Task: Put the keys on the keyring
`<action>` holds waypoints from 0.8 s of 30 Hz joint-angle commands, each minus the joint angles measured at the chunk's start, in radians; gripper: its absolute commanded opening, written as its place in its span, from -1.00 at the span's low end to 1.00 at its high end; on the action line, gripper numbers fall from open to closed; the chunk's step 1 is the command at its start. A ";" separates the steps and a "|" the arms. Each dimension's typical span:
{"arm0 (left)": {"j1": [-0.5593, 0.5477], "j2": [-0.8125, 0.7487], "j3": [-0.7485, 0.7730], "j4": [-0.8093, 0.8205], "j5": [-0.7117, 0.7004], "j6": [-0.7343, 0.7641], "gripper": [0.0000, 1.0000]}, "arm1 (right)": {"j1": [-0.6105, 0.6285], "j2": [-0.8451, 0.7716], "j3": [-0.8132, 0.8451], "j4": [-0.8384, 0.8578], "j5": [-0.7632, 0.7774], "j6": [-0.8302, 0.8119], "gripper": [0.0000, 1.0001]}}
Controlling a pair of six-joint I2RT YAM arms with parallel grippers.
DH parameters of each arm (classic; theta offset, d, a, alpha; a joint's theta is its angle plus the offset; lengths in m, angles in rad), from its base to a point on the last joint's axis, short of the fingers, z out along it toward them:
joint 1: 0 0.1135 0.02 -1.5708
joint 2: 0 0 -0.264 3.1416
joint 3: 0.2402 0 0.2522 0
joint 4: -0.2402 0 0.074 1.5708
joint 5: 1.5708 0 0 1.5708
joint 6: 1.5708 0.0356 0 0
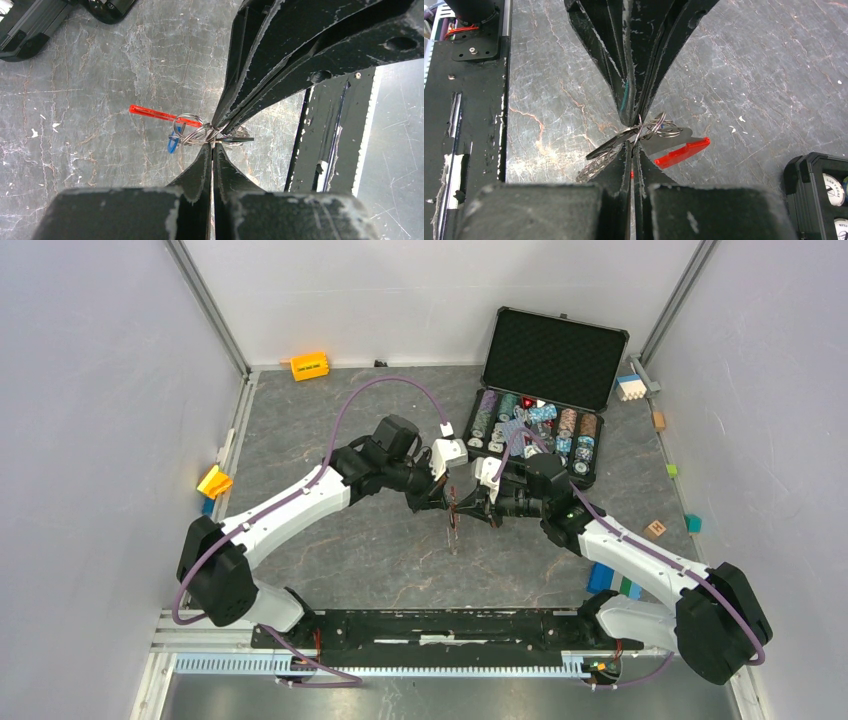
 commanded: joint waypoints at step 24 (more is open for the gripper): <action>0.049 0.008 0.036 0.002 0.021 0.031 -0.96 | 0.009 -0.049 0.013 0.051 -0.123 -0.047 -1.00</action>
